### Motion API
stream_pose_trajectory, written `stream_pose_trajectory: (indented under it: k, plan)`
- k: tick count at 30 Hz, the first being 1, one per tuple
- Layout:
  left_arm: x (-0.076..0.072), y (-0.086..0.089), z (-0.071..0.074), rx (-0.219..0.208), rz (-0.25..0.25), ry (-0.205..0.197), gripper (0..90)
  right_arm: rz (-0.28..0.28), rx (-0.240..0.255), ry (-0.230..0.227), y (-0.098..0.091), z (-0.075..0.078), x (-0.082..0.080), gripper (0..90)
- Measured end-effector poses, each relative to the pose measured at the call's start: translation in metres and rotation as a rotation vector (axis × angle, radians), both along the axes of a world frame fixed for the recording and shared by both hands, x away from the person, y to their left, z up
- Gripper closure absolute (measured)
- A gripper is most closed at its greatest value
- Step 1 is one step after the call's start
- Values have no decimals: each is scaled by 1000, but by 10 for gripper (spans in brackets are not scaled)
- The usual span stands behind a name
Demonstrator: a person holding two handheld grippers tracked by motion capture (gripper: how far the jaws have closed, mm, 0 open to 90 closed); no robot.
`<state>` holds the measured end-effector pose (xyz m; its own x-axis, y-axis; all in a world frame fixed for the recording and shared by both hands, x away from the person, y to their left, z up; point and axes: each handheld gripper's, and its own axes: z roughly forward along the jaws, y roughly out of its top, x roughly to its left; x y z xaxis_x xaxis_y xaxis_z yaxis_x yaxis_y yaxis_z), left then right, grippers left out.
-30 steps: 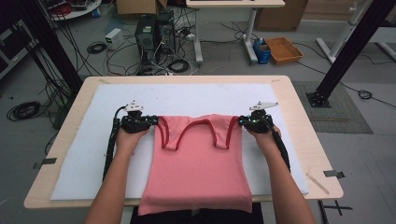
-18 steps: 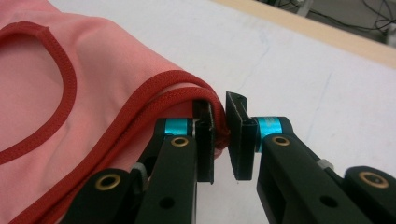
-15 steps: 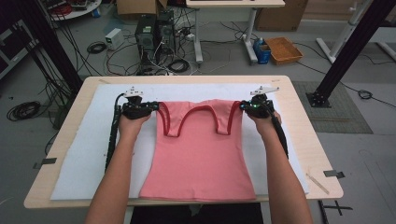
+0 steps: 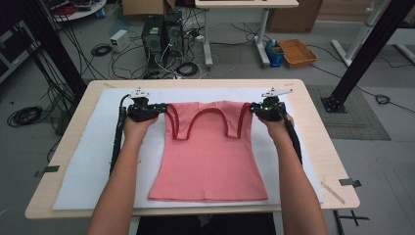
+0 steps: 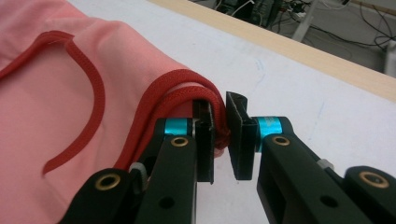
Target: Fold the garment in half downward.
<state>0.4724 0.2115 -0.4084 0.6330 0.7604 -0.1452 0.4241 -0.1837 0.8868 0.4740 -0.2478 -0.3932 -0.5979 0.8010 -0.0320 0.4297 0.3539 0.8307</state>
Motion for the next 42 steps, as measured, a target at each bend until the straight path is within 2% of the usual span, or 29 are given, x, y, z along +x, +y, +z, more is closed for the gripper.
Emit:
stream_pose_trajectory:
  k: [9,14,20,21,30,33,40,42]
  plan:
    - [-19,3,6,-49,-32,-39,809,30,40,-29,-6,3,-20,824]
    - [-33,6,9,-43,-49,-58,808,55,50,-49,-6,9,-33,824]
    - [-52,10,11,-38,-80,-86,807,99,38,-79,-7,12,-50,824]
    - [-55,11,11,-47,-88,-87,807,102,41,-81,-8,11,-53,824]
    - [-79,8,11,-26,-127,-122,805,131,40,-116,-12,3,-78,822]
    - [-87,7,10,-19,-138,-128,805,151,40,-124,-12,3,-88,821]
    - [-105,14,3,-34,-155,-138,805,200,21,-148,-13,-2,-115,822]
    - [-111,15,1,-25,-166,-135,805,210,22,-149,-15,-5,-122,821]
